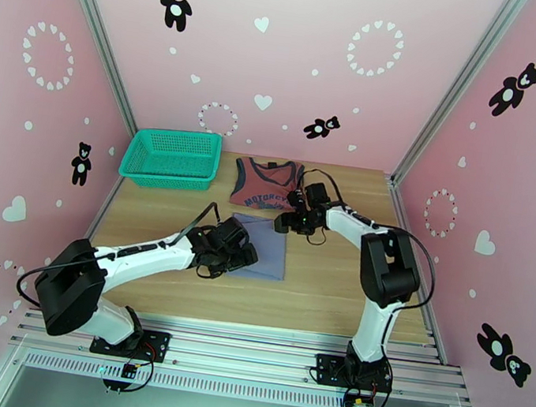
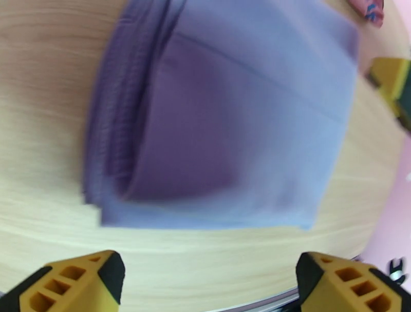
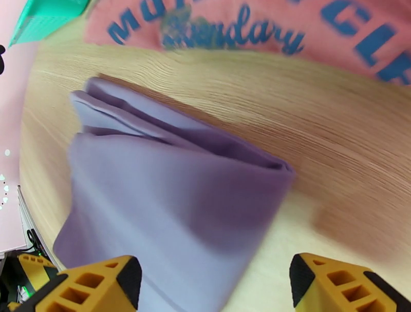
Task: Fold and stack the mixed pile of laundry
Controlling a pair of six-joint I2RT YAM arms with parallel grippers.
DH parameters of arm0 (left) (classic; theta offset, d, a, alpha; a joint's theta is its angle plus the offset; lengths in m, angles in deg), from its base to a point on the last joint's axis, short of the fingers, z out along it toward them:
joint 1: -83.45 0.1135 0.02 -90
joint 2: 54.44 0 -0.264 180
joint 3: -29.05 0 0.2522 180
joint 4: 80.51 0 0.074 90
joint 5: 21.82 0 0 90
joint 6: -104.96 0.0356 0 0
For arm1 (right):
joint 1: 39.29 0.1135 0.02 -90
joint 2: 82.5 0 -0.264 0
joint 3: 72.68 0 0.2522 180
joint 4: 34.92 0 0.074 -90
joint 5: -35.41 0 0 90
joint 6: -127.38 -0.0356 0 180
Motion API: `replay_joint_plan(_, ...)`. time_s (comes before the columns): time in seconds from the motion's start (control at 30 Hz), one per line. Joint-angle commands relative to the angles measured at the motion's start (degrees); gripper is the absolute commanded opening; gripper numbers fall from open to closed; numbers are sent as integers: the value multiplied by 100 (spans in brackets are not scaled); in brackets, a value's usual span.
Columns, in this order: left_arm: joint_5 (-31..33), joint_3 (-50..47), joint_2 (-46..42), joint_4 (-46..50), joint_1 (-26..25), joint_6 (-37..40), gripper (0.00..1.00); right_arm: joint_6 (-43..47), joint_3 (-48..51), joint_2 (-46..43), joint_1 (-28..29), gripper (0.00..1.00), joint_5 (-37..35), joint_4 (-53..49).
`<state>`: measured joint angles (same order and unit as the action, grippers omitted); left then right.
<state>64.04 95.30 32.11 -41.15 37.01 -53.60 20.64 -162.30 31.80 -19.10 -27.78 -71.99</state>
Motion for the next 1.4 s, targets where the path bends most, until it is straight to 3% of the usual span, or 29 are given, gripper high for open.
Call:
replay_joint_plan(0.0,-274,-204,394,-1013,-15,-743,94,-216,-156,287,-49,80,261,352)
replay_joint_plan(0.17,-651,-336,1121,-1782,-11,-1219,93,-600,-34,597,-54,74,544,758)
replay_joint_plan(0.3,-695,-397,1373,-1974,-23,-1371,93,-943,152,724,-47,62,747,1132)
replay_joint_plan(0.37,-575,-398,1324,-1823,-21,-1332,93,-1062,222,784,-49,51,805,1254)
replay_joint_plan(0.47,-383,-362,1171,-1484,-15,-1211,93,-1232,371,779,-50,26,776,1402)
replay_joint_plan(0.53,-251,-367,1041,-1271,7,-1133,93,-1315,488,675,-50,0,600,1413)
replay_joint_plan(0.77,249,-230,580,-151,358,-277,93,-2048,1476,-409,-67,0,-637,1380)
replay_joint_plan(1.0,1046,424,-322,1296,434,995,93,-4641,3706,-1862,91,0,-1832,2738)
replay_joint_plan(1.17,490,357,-598,1442,425,1166,94,-6432,4527,-2422,964,0,-2804,3064)
replay_joint_plan(1.27,-11,-2,-537,920,324,824,94,-7682,4917,-2850,1759,0,-3830,2982)
replay_joint_plan(1.37,-173,-264,-440,707,168,330,94,-8217,4945,-3213,2138,0,-4387,2611)
